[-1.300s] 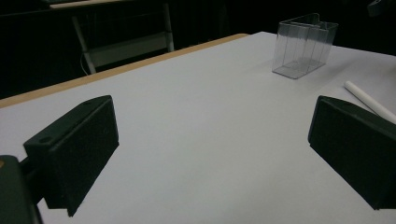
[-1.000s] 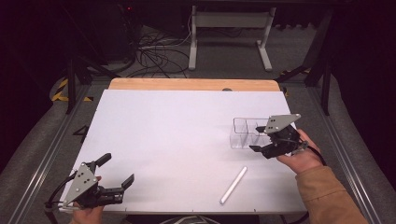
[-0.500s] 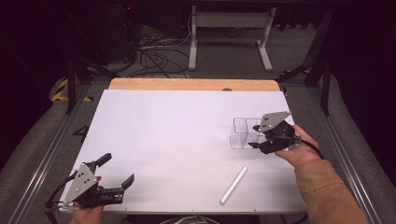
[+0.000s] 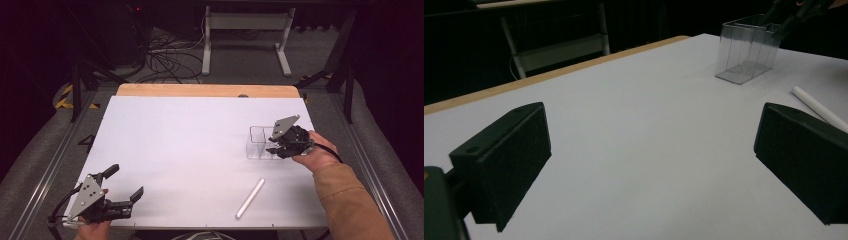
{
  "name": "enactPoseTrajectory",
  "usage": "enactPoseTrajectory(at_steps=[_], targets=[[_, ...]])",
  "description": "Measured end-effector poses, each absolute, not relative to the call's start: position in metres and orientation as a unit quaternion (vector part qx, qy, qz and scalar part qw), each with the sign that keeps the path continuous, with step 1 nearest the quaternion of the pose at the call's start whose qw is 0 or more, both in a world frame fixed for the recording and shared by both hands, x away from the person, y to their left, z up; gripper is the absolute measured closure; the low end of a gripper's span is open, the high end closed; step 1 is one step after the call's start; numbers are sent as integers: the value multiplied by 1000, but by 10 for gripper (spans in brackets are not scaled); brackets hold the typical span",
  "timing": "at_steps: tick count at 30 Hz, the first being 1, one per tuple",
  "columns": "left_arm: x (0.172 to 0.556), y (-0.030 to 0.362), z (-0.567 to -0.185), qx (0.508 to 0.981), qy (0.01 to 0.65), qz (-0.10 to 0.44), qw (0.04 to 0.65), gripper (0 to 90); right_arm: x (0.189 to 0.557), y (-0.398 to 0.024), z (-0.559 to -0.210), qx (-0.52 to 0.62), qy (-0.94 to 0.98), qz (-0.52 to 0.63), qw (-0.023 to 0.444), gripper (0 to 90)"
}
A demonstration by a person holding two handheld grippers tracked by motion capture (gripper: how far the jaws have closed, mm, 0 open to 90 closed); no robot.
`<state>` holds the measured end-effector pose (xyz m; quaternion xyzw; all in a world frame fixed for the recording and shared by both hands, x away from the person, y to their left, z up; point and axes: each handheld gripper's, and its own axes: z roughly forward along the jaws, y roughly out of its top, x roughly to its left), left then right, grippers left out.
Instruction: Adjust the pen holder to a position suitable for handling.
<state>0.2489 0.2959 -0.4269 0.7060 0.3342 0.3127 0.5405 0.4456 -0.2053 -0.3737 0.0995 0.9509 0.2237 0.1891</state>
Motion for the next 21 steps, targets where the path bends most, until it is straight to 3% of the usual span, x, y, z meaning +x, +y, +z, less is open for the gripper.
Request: enactPoseTrajectory(at_steps=[12, 21], targets=[[250, 294, -428, 708, 334, 309, 540, 27, 453, -202, -384, 89, 960, 201, 176, 741], [250, 293, -428, 709, 332, 308, 540, 27, 452, -200, -383, 70, 961, 196, 181, 769]])
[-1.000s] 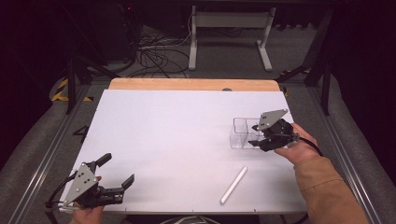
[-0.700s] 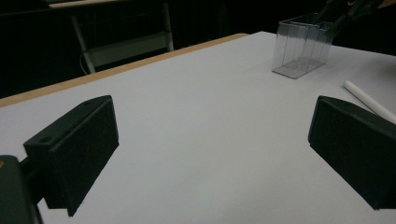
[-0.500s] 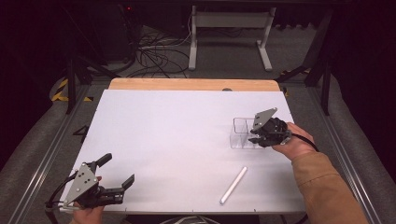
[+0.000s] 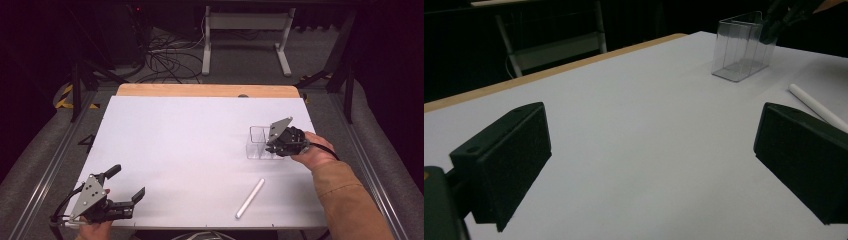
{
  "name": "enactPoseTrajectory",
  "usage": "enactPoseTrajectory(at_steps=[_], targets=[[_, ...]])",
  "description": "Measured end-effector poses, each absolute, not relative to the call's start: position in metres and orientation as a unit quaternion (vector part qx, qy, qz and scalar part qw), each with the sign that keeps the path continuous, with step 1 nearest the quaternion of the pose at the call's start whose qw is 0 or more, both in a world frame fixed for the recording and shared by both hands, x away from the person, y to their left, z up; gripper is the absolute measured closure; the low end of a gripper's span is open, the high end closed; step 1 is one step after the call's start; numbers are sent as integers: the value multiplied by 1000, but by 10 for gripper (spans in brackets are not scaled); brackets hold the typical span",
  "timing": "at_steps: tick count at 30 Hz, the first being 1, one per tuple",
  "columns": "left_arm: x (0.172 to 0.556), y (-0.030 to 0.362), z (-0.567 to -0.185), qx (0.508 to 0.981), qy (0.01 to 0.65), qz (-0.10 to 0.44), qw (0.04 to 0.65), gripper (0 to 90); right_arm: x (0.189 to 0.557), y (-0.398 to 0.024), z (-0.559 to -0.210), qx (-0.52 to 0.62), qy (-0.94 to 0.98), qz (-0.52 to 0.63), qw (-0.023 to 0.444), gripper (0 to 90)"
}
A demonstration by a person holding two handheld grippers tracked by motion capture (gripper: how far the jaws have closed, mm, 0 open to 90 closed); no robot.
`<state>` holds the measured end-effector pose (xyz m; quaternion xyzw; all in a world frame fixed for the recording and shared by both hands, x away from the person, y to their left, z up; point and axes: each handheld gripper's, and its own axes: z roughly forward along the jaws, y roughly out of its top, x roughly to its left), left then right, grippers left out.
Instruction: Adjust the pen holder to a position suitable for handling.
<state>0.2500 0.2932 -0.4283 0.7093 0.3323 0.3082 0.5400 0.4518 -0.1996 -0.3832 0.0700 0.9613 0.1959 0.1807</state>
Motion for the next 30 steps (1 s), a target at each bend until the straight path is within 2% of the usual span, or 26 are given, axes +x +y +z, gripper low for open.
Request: enactPoseTrajectory(at_steps=[9, 19, 30], targets=[[251, 292, -429, 712, 332, 306, 537, 27, 451, -200, -382, 52, 962, 197, 182, 788], [252, 292, -431, 711, 335, 300, 540, 29, 448, -199, -379, 38, 966, 206, 154, 859], [253, 292, -431, 712, 335, 299, 540, 28, 438, -180, -359, 17, 958, 231, 172, 868]])
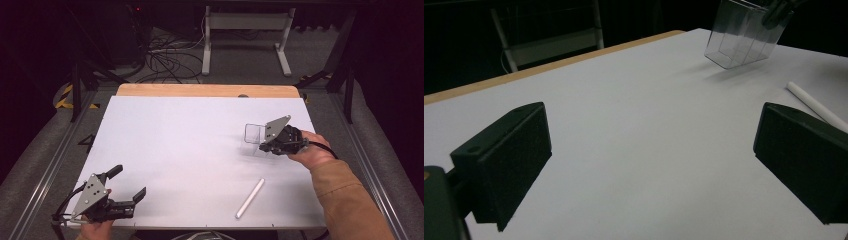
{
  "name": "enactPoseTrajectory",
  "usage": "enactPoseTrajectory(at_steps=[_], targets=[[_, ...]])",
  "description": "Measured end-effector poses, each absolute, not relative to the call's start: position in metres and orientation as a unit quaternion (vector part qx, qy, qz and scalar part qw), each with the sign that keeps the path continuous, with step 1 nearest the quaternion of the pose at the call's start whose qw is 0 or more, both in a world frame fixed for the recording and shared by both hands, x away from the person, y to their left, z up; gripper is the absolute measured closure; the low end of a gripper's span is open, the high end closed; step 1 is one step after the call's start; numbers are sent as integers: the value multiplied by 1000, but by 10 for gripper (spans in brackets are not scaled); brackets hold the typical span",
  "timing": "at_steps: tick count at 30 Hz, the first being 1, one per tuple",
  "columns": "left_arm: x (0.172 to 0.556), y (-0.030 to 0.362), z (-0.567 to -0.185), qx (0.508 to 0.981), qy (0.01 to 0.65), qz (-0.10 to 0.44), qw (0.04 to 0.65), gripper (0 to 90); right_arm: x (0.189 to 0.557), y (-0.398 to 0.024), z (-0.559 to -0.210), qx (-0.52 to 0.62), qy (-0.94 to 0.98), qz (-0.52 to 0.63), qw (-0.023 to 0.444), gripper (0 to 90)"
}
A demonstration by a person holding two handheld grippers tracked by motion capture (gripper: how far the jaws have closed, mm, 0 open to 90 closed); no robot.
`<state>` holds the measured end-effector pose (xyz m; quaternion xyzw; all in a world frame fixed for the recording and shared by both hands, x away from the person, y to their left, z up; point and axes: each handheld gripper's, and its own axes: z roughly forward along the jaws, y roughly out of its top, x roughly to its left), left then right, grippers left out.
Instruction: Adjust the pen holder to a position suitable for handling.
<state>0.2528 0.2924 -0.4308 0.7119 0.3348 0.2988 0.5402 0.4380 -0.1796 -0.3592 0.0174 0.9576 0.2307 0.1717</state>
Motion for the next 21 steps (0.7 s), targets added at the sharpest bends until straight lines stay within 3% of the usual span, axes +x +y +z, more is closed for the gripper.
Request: enactPoseTrajectory(at_steps=[11, 21], targets=[[253, 293, -431, 713, 334, 297, 540, 29, 438, -137, -345, 7, 954, 254, 160, 868], [254, 294, -431, 712, 334, 292, 544, 29, 444, -70, -352, -15, 959, 255, 122, 867]])
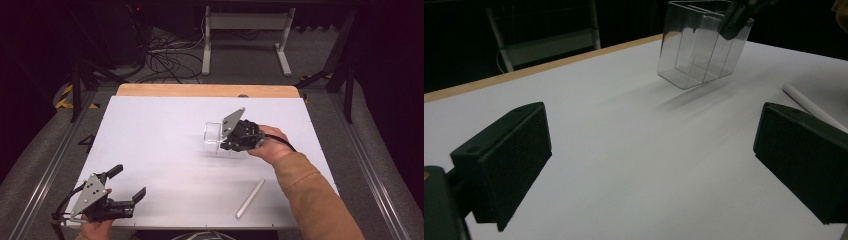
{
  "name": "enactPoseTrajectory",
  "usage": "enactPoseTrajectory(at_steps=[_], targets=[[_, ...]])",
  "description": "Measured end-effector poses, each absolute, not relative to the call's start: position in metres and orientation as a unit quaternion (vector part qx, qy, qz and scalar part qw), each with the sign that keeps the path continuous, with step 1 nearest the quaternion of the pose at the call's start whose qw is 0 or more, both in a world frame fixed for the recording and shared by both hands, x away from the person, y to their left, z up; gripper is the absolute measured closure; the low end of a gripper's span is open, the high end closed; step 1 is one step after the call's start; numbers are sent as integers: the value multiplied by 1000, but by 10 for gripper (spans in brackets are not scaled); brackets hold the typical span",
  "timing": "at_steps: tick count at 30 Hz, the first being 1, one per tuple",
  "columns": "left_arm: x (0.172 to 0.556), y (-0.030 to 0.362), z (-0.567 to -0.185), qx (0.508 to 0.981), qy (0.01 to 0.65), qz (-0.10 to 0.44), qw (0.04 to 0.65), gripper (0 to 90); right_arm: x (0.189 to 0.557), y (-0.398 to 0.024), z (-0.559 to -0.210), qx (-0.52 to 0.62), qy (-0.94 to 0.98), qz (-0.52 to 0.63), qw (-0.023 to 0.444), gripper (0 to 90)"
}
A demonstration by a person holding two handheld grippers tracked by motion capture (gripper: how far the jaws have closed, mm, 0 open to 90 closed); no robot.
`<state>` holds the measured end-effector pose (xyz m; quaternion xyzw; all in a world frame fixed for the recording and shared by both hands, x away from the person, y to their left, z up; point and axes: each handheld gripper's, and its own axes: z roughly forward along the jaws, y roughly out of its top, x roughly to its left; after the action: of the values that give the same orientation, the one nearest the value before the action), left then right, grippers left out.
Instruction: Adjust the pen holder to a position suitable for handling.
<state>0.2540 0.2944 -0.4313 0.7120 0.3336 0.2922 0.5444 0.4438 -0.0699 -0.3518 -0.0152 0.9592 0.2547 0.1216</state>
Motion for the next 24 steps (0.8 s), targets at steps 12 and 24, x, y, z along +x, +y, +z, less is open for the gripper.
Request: enactPoseTrajectory(at_steps=[12, 24], targets=[[255, 296, -431, 710, 334, 289, 548, 29, 451, -22, -365, -31, 965, 241, 95, 865], [255, 296, -431, 712, 333, 288, 547, 29, 452, -3, -373, -30, 972, 215, 91, 856]])
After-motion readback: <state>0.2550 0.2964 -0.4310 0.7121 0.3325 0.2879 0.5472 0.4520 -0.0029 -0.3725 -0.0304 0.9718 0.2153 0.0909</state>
